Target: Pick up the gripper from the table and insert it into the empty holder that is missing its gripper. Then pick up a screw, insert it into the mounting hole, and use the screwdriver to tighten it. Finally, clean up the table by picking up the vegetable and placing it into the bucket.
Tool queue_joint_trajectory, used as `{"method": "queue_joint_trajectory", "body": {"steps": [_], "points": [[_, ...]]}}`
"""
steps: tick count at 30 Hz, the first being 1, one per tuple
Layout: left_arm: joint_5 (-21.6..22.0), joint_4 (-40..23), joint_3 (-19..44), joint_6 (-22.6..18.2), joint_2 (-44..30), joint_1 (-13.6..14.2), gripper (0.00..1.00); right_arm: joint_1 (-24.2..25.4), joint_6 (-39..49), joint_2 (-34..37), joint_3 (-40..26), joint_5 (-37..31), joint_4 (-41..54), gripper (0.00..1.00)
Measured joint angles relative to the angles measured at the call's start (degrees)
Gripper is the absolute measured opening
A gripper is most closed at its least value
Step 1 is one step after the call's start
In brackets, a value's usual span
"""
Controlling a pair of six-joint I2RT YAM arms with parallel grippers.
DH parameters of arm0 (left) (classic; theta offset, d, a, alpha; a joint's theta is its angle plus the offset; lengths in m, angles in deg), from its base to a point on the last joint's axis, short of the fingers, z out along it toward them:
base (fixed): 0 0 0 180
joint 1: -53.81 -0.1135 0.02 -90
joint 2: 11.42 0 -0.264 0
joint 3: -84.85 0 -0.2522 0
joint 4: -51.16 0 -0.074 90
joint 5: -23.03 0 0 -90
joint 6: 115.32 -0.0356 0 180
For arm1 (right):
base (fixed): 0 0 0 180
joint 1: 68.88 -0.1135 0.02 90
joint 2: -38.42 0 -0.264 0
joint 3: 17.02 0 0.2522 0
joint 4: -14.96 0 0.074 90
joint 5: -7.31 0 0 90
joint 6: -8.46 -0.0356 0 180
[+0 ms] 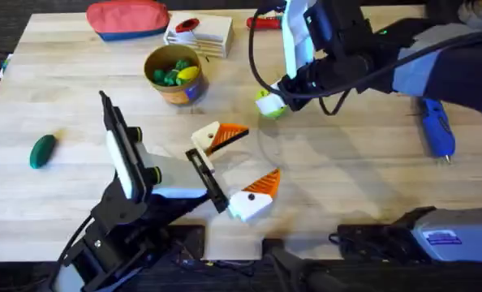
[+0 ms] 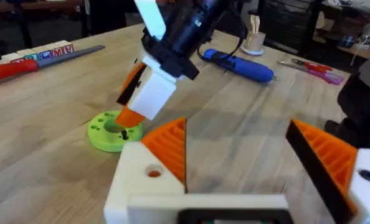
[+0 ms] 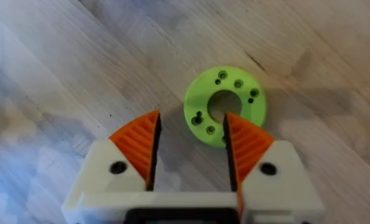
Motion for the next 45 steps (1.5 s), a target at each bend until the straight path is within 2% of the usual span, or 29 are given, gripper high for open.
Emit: {"method": "queue_joint_trajectory", "body": {"steps": [3, 10, 17, 30, 34, 38, 45], "points": [[0.00, 0.00, 0.00, 0.00, 0.00, 0.00, 0.986, -0.37, 0.41, 0.86, -0.02, -0.76, -0.30, 0.572], [0.00, 0.00, 0.00, 0.00, 0.00, 0.00, 0.987, -1.06, 0.82, 4.67, -0.02, -1.58, -0.50, 0.521], [0.00, 0.00, 0.00, 0.00, -0.02, 0.00, 0.986, -2.08, 1.07, 5.38, -0.04, -1.90, -0.74, 0.338], [-0.01, 0.00, 0.00, 0.01, 0.00, 0.00, 0.987, -2.14, 1.12, 7.63, -0.33, -3.21, -1.62, 0.241], [-0.01, 0.00, 0.00, 0.01, 0.00, 0.00, 0.987, -2.12, 1.03, 7.63, -0.33, -3.34, -1.62, 0.154], [0.00, 0.00, 0.00, 0.01, 0.00, 0.00, 0.985, -2.13, 0.88, 7.63, -0.33, -3.41, -1.57, 0.012], [-0.02, 0.00, 0.00, 0.02, 0.00, 0.00, 0.986, -2.12, 0.90, 7.61, -0.33, -3.41, -1.57, 0.004]]}}
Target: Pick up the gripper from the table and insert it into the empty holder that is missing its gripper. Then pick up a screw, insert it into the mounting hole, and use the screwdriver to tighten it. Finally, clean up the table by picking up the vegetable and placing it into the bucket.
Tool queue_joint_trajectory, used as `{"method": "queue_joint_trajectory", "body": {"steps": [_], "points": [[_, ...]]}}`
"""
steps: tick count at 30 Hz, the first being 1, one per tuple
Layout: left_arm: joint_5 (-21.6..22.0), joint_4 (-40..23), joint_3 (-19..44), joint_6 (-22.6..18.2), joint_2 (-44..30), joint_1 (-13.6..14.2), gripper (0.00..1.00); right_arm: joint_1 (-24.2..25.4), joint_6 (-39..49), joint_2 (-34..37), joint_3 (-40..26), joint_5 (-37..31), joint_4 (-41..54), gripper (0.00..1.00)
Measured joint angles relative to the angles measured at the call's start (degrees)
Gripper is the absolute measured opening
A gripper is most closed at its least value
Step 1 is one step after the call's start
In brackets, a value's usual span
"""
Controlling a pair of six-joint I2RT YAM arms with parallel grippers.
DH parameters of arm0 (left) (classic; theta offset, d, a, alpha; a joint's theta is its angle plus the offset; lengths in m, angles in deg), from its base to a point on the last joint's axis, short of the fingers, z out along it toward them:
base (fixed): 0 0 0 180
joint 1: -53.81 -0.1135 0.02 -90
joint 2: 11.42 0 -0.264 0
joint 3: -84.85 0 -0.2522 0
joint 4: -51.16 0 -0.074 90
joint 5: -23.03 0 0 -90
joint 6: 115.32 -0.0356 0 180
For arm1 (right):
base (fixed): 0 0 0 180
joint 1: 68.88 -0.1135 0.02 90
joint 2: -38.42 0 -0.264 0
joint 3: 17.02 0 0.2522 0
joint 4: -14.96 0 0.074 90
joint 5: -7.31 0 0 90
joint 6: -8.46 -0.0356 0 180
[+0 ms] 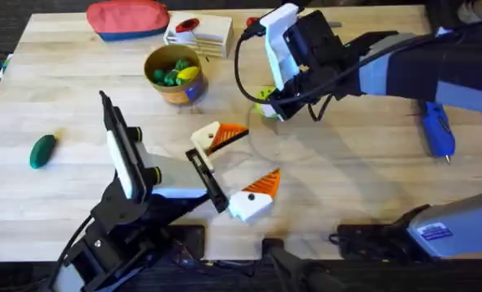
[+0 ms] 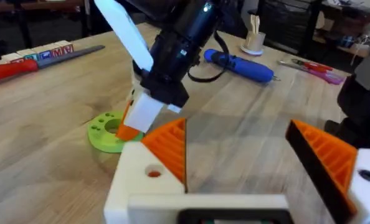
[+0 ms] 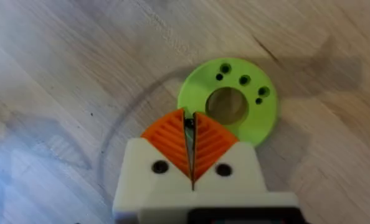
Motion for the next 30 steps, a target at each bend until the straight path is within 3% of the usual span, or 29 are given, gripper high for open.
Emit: {"method": "queue_joint_trajectory", "body": {"steps": [8, 20, 24, 30], "points": [[0.00, 0.00, 0.00, -0.02, 0.00, 0.00, 0.987, 0.00, 0.00, -1.97, -0.43, -0.02, 1.44, 0.004], [0.00, 0.00, 0.00, -0.02, 0.00, 0.00, 0.986, -0.87, -0.02, -18.79, -6.57, 0.00, 11.45, 0.004], [0.00, 0.00, 0.00, -0.02, 0.00, 0.00, 0.987, -4.48, -1.02, -24.19, -7.18, 0.04, 12.43, 0.004], [0.00, 0.00, 0.00, -0.02, 0.00, 0.00, 0.985, -14.01, -4.83, -28.89, -8.00, 0.26, 12.00, 0.003]]}}
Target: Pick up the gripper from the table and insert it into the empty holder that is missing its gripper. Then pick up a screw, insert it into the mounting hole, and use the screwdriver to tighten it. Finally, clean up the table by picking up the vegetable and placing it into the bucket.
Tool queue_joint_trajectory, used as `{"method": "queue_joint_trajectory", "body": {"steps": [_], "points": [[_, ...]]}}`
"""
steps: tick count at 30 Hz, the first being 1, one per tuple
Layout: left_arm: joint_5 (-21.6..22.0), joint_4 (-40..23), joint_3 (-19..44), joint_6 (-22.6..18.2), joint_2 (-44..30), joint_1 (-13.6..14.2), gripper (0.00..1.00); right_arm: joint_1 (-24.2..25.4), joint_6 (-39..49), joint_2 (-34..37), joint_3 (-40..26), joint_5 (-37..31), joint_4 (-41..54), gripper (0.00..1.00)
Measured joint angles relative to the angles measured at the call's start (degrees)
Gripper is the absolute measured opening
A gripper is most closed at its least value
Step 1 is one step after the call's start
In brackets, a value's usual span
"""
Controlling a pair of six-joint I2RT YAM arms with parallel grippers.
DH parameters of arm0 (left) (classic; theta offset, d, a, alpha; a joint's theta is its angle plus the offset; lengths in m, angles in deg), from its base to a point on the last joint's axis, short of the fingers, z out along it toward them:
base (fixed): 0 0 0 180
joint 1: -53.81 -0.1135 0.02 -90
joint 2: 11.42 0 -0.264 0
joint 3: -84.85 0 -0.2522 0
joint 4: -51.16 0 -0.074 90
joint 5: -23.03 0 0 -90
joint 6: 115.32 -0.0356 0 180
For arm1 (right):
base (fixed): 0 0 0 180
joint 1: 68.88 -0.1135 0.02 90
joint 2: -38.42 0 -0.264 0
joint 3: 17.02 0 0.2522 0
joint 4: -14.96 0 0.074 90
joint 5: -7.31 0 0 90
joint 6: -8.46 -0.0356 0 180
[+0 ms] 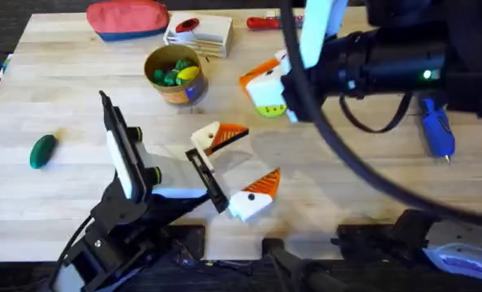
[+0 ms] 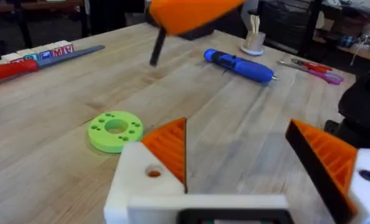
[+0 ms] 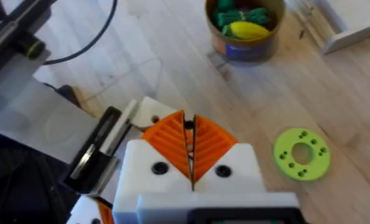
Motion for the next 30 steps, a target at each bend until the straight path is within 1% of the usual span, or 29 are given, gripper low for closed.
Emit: {"method": "queue_joint_trajectory", "body": {"steps": [5, 9, 10, 16, 25, 30], "points": [[0.00, 0.00, 0.00, 0.00, 0.00, 0.00, 0.986, -6.91, -3.73, 1.60, -0.06, 0.06, -0.73, 0.003], [0.00, 0.00, 0.00, -0.12, 0.00, 0.00, 0.986, -9.68, -6.60, 2.53, -0.06, 0.20, -2.76, 0.003], [0.00, 0.00, 0.00, -1.22, 0.00, 0.00, 0.986, -9.72, -8.08, 2.54, -0.06, 0.20, -2.75, 0.003], [-0.02, 0.00, 0.00, -3.92, -0.01, 0.00, 0.986, -9.95, -10.28, 2.79, -0.06, 0.46, -2.80, 0.003], [-0.13, 0.00, 0.00, -4.92, 0.00, 0.00, 0.986, -11.51, -11.72, 6.39, -0.06, 0.90, -2.49, 0.003], [-0.15, 0.00, 0.00, -4.97, 0.00, 0.00, 0.988, -11.60, -11.74, 6.79, -0.06, 0.90, -2.52, 0.003]]}}
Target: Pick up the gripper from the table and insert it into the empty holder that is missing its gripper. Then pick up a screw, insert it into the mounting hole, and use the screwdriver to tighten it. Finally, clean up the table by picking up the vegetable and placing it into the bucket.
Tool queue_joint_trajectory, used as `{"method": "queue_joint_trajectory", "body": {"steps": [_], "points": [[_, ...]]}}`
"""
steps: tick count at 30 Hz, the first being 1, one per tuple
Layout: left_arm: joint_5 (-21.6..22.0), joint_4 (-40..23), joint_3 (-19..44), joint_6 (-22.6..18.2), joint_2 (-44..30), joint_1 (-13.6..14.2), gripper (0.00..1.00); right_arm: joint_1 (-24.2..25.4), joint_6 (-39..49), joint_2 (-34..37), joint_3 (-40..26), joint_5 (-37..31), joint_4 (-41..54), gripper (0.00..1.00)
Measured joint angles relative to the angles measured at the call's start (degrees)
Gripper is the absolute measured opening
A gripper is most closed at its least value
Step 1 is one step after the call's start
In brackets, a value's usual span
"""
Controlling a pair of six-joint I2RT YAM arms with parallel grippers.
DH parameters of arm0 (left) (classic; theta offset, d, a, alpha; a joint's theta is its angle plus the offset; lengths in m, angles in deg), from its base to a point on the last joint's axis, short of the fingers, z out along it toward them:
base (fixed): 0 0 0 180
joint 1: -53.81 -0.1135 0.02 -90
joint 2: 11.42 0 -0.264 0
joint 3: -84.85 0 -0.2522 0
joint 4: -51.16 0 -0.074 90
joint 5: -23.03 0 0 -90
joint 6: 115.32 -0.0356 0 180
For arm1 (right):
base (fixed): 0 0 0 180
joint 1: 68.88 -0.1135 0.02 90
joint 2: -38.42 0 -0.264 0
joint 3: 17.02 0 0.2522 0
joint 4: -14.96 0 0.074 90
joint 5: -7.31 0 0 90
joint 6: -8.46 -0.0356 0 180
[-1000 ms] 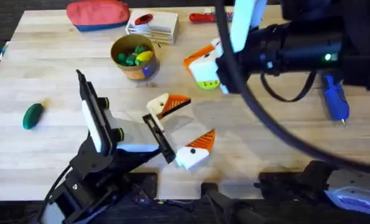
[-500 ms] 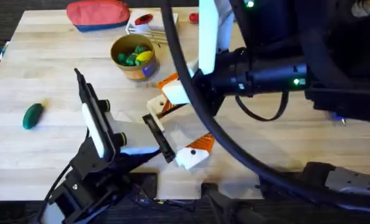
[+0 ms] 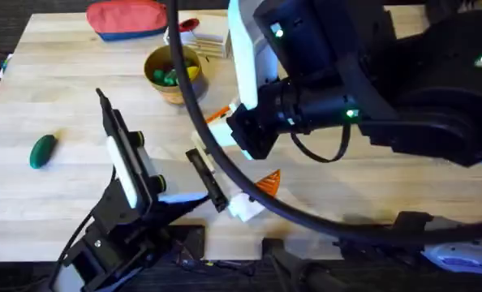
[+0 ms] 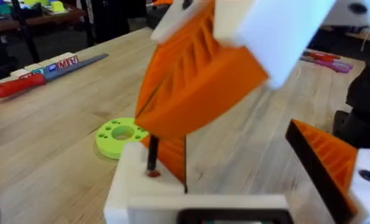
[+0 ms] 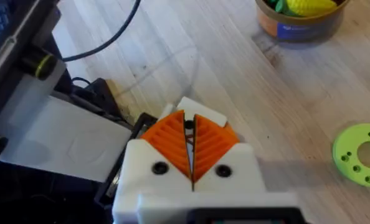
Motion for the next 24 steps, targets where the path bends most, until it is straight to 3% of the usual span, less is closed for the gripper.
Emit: {"method": "queue_joint_trajectory", "body": {"steps": [24], "points": [[0.01, 0.00, 0.00, -0.16, 0.00, 0.00, 0.986, 0.00, -0.19, 0.75, 0.00, -0.13, 0.88, 0.003]]}}
